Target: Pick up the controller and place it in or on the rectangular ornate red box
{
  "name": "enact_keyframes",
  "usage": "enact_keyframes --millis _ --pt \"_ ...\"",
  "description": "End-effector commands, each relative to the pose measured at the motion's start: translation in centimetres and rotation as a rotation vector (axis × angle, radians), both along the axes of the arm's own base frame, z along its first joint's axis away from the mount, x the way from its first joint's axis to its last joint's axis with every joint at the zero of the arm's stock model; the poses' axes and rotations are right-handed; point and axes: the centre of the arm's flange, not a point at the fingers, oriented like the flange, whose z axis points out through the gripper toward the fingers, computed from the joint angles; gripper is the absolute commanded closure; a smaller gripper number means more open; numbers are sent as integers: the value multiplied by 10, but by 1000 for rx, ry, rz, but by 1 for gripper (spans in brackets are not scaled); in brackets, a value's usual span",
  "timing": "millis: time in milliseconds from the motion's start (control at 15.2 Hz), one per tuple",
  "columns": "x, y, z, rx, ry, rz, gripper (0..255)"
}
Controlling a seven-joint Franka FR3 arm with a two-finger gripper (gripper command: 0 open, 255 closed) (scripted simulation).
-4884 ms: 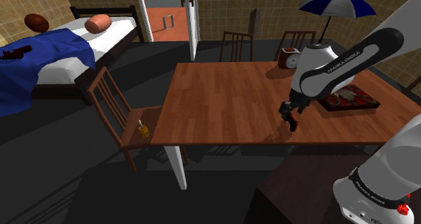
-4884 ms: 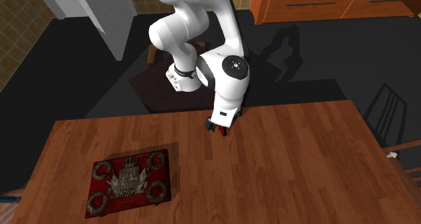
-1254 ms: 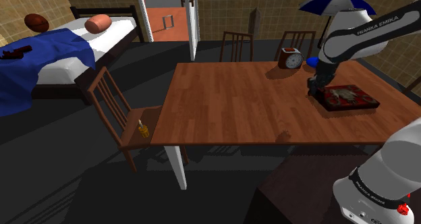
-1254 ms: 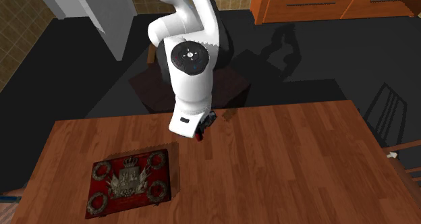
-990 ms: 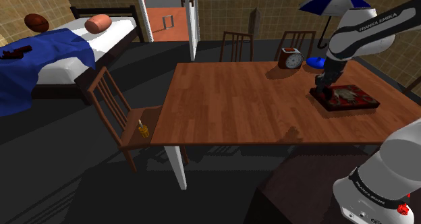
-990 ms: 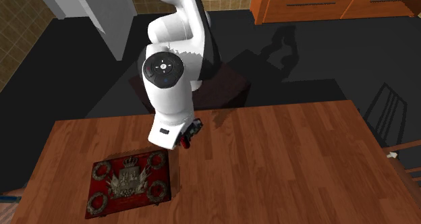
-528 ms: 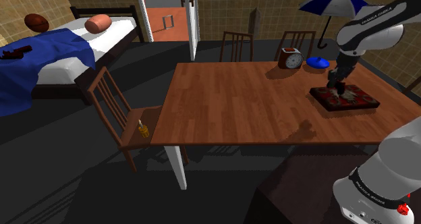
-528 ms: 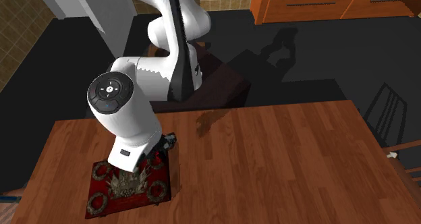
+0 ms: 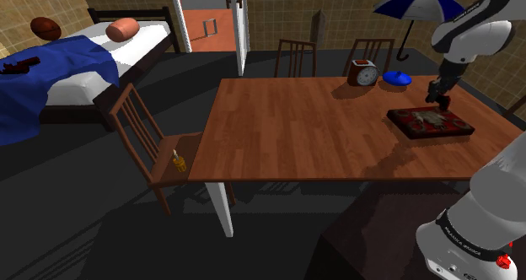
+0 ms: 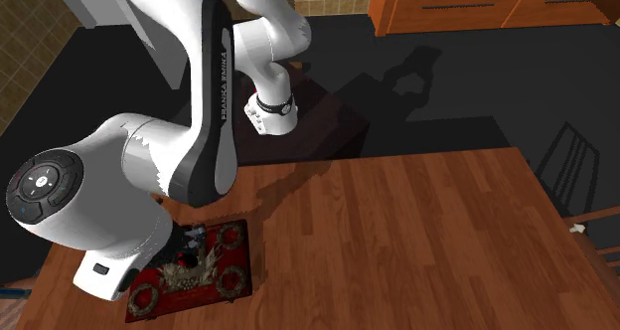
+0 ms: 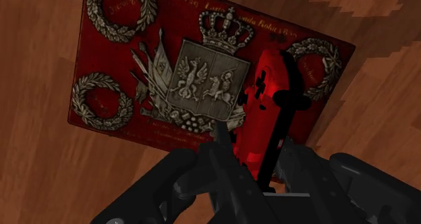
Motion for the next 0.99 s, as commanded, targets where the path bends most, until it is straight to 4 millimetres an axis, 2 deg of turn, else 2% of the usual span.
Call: enact_keyframes --millis 0,66,924 --pt "-2 -26 3 0 -1 3 255" --pt "-5 -40 3 0 -1 3 255" --pt "-5 -40 -65 0 -1 3 255"
